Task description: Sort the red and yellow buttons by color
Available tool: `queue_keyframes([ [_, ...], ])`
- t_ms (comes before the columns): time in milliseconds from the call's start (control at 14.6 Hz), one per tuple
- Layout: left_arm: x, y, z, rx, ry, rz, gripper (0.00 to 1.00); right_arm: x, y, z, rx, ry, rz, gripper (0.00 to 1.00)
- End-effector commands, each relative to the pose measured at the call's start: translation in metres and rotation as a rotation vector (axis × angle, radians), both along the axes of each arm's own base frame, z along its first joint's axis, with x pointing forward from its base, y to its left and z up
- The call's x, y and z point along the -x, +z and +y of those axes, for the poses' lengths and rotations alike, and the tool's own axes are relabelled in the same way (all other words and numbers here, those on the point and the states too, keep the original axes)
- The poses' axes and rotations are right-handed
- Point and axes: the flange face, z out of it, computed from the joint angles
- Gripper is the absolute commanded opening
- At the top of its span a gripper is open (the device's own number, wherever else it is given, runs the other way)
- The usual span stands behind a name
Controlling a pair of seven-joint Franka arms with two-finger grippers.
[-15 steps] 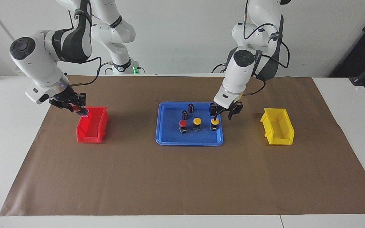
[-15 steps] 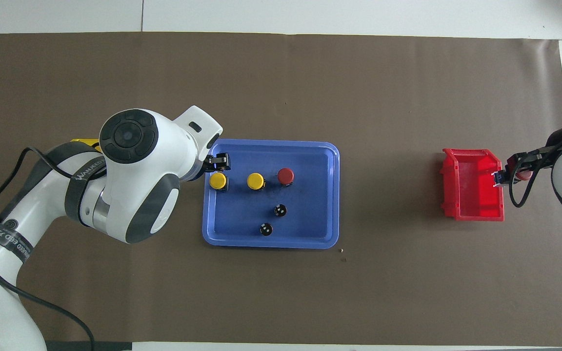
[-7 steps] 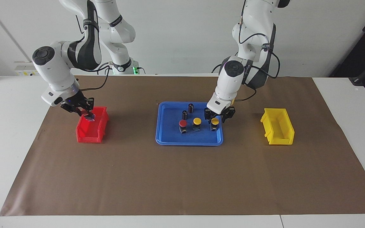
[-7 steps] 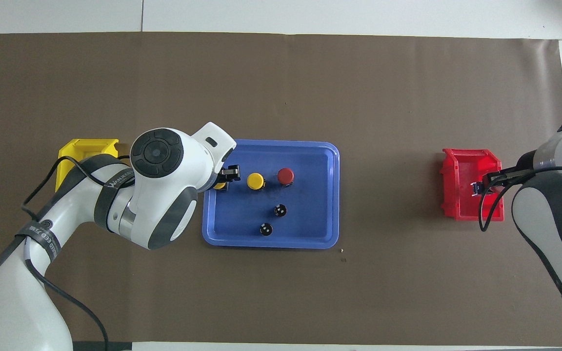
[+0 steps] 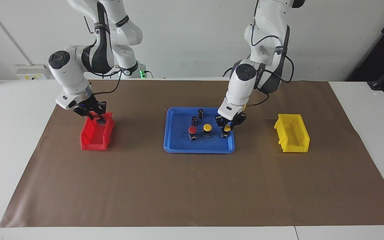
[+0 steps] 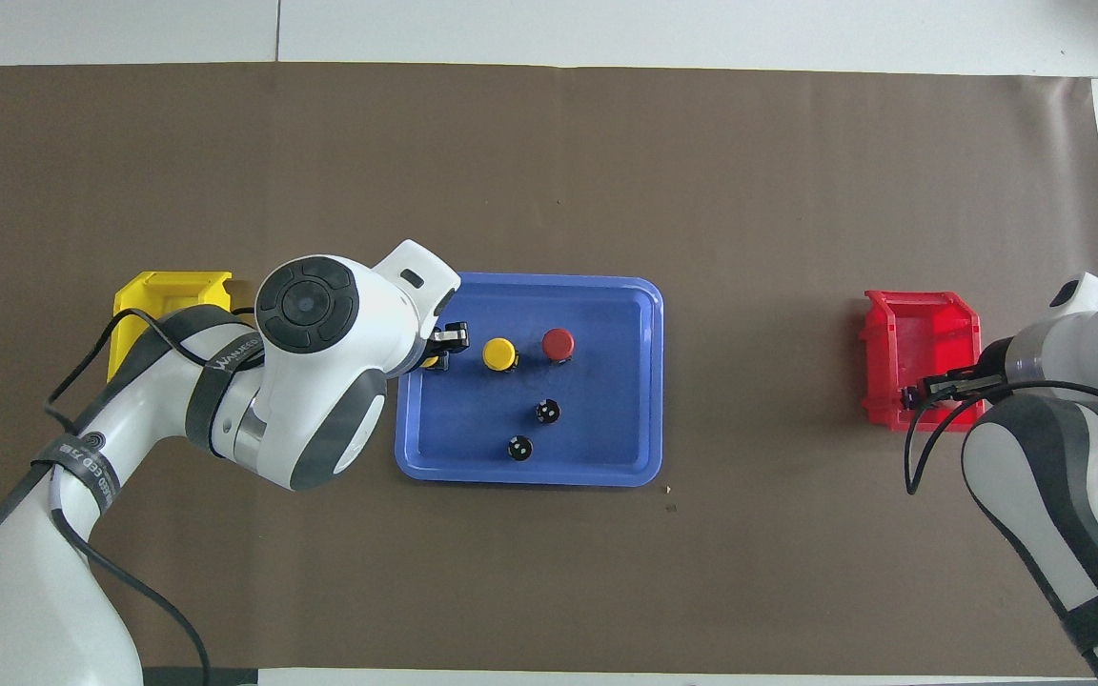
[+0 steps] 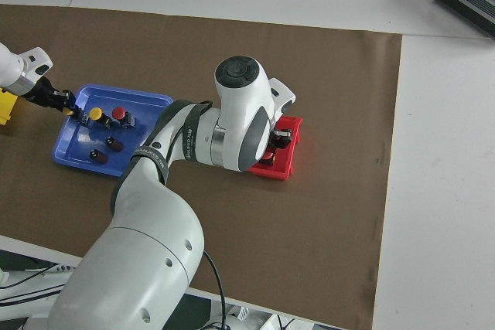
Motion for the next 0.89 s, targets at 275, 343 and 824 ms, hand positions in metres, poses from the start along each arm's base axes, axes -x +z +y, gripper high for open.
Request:
queue_keyframes([
  [275, -0.041, 0.104, 0.057, -0.133, -0.068, 0.054, 0.02, 0.012, -0.016, -0.004, 0.003, 0.012, -0.057, 0.24],
  [343, -0.054, 0.109, 0.093, -0.130, -0.079, 0.051, 0.02, 0.012, -0.016, -0.004, 0.002, 0.012, -0.055, 0.40],
  [824, -0.097, 0.095, 0.268, -0.117, -0.133, 0.047, 0.02, -0.030, 0.063, -0.014, 0.008, 0.073, 0.002, 0.69],
])
